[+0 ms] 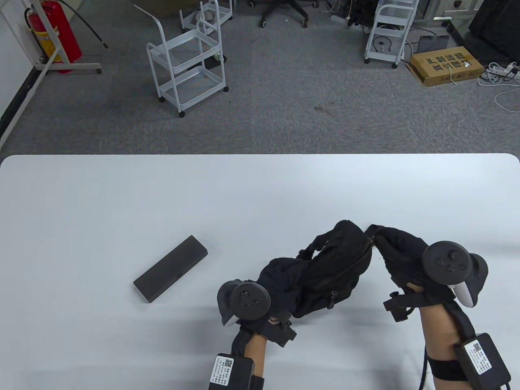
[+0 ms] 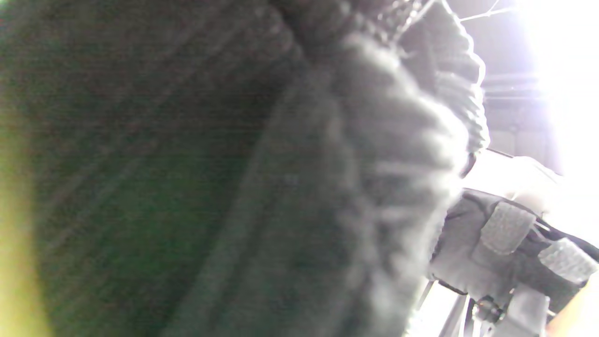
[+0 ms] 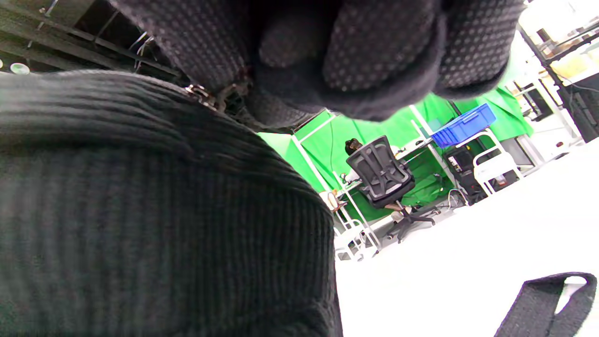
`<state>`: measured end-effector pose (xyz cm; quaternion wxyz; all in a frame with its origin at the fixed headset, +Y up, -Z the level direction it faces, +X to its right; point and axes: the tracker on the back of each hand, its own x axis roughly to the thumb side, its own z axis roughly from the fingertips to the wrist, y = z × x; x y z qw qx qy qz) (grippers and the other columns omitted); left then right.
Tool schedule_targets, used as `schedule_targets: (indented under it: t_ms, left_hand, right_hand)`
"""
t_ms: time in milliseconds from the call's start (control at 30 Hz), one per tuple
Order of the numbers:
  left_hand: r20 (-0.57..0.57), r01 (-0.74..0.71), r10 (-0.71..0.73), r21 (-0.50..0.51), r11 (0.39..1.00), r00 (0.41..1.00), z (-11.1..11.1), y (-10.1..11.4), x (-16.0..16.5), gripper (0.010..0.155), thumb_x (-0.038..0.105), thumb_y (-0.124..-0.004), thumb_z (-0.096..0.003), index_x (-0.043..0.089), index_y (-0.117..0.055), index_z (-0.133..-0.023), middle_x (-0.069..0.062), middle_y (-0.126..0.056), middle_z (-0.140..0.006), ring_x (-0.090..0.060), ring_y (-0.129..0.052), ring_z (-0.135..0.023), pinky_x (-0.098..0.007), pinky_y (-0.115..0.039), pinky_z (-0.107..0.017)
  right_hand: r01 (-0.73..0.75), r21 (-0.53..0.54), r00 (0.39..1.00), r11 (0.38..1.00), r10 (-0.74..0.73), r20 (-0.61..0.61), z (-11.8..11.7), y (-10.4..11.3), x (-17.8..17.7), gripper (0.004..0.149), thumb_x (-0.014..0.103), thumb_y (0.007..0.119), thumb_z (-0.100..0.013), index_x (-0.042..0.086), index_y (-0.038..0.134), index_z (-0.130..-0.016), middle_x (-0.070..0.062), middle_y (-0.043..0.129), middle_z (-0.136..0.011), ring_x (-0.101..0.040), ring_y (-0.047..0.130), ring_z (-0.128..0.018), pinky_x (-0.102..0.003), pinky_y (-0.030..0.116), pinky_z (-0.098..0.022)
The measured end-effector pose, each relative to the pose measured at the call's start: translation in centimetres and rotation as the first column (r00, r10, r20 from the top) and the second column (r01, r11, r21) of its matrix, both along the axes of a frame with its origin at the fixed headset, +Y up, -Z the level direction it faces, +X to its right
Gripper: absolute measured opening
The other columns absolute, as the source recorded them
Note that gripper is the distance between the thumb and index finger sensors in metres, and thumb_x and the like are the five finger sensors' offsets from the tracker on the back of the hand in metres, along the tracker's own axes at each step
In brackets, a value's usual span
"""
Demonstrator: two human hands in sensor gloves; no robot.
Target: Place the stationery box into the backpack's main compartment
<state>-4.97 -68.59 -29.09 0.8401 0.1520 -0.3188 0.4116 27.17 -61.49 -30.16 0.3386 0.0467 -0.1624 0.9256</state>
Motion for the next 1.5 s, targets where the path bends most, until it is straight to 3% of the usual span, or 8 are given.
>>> schedule_targets:
  t_ms: [233, 467, 633, 800, 1167, 1233, 1367, 1500]
  left_hand:
    - [0.009, -0.003, 0.003, 0.014, 1.0, 1.0, 0.2, 0.1, 0.3, 0.044, 0.024, -0.075, -0.0488, 0.024, -0.083, -0.092, -0.006, -0.086, -0.091, -0.037, -0.082, -0.084, -0.076, -0.064, -0.062]
    - [0.013, -0.004, 0.004, -0.005, 1.0, 1.0, 0.1, -0.1, 0.4, 0.044, 0.023, -0.075, -0.0487, 0.023, -0.084, -0.091, -0.007, -0.086, -0.09, -0.038, -0.082, -0.084, -0.076, -0.064, -0.061]
    - [-0.005, -0.051, 0.051, -0.03, 0.998, 0.999, -0.2, 0.0, -0.4, 0.044, 0.023, -0.074, -0.0493, 0.023, -0.082, -0.093, -0.006, -0.085, -0.091, -0.038, -0.081, -0.084, -0.077, -0.063, -0.061]
    - [-0.005, -0.201, 0.201, -0.059, 0.978, 0.98, -0.5, 0.5, -2.1, 0.044, 0.022, -0.073, -0.05, 0.023, -0.08, -0.093, -0.007, -0.083, -0.093, -0.039, -0.078, -0.086, -0.078, -0.061, -0.062]
    - [0.02, -0.269, 0.272, -0.082, 0.96, 0.962, -0.7, 1.0, -3.7, 0.044, 0.023, -0.072, -0.0505, 0.025, -0.08, -0.093, -0.006, -0.082, -0.094, -0.043, -0.073, -0.092, -0.08, -0.057, -0.063]
    - [0.05, -0.264, 0.27, -0.106, 0.959, 0.962, -0.9, 1.0, -3.7, 0.044, 0.023, -0.071, -0.0507, 0.026, -0.08, -0.093, -0.006, -0.081, -0.096, -0.046, -0.068, -0.095, -0.081, -0.054, -0.063]
    - [0.098, -0.18, 0.194, -0.135, 0.974, 0.976, -1.0, 1.2, -3.2, 0.044, 0.024, -0.069, -0.0514, 0.029, -0.078, -0.094, -0.013, -0.059, -0.111, -0.057, -0.03, -0.102, -0.083, -0.031, -0.063]
    - [0.153, -0.158, 0.187, -0.184, 0.97, 0.97, -1.3, 1.0, -2.8, 0.044, 0.025, -0.069, -0.0521, 0.03, -0.078, -0.095, -0.017, -0.048, -0.116, -0.06, -0.022, -0.102, -0.083, -0.028, -0.063]
  right_hand:
    - [0.034, -0.076, 0.999, 0.997, -0.032, 0.026, -1.2, -1.4, 1.1, 0.043, 0.038, 0.075, -0.057, 0.011, 0.084, -0.089, -0.004, 0.092, -0.061, -0.025, 0.095, -0.039, -0.056, 0.075, -0.057]
    - [0.012, -0.203, 0.999, 0.979, -0.003, 0.042, -3.0, -4.5, 1.2, 0.044, 0.039, 0.074, -0.057, 0.012, 0.082, -0.091, -0.005, 0.091, -0.066, -0.027, 0.096, -0.044, -0.058, 0.074, -0.059]
    - [0.138, -0.191, 0.988, 0.972, -0.148, -0.037, -3.1, -4.3, 1.6, 0.054, 0.044, 0.068, -0.058, 0.011, 0.073, -0.101, -0.01, 0.083, -0.086, -0.036, 0.094, -0.067, -0.061, 0.067, -0.066]
    - [0.332, -0.203, 0.913, 0.921, -0.368, -0.177, -3.0, -4.2, 2.7, 0.059, 0.042, 0.064, -0.06, 0.012, 0.06, -0.11, -0.013, 0.069, -0.105, -0.045, 0.082, -0.089, -0.067, 0.059, -0.072]
    - [0.242, -0.274, 0.843, 0.931, -0.342, -0.416, -3.4, -4.8, 1.2, 0.067, 0.041, 0.074, -0.057, 0.018, 0.049, -0.116, -0.009, 0.056, -0.119, -0.051, 0.065, -0.107, -0.074, 0.05, -0.074]
    - [0.236, -0.284, 0.834, 0.929, -0.344, -0.431, -3.4, -4.8, 0.9, 0.07, 0.042, 0.076, -0.056, 0.018, 0.048, -0.116, -0.009, 0.054, -0.12, -0.051, 0.064, -0.107, -0.074, 0.05, -0.075]
    - [0.192, -0.316, 0.813, 0.929, -0.331, -0.479, -3.5, -5.1, -0.4, 0.081, 0.046, 0.079, -0.053, 0.019, 0.038, -0.118, -0.009, 0.047, -0.123, -0.054, 0.057, -0.11, -0.075, 0.047, -0.075]
    - [0.172, -0.331, 0.765, 0.928, -0.337, -0.548, -3.1, -4.9, -2.2, 0.095, 0.049, 0.081, -0.049, 0.022, 0.02, -0.117, -0.008, 0.033, -0.126, -0.057, 0.047, -0.113, -0.076, 0.044, -0.076]
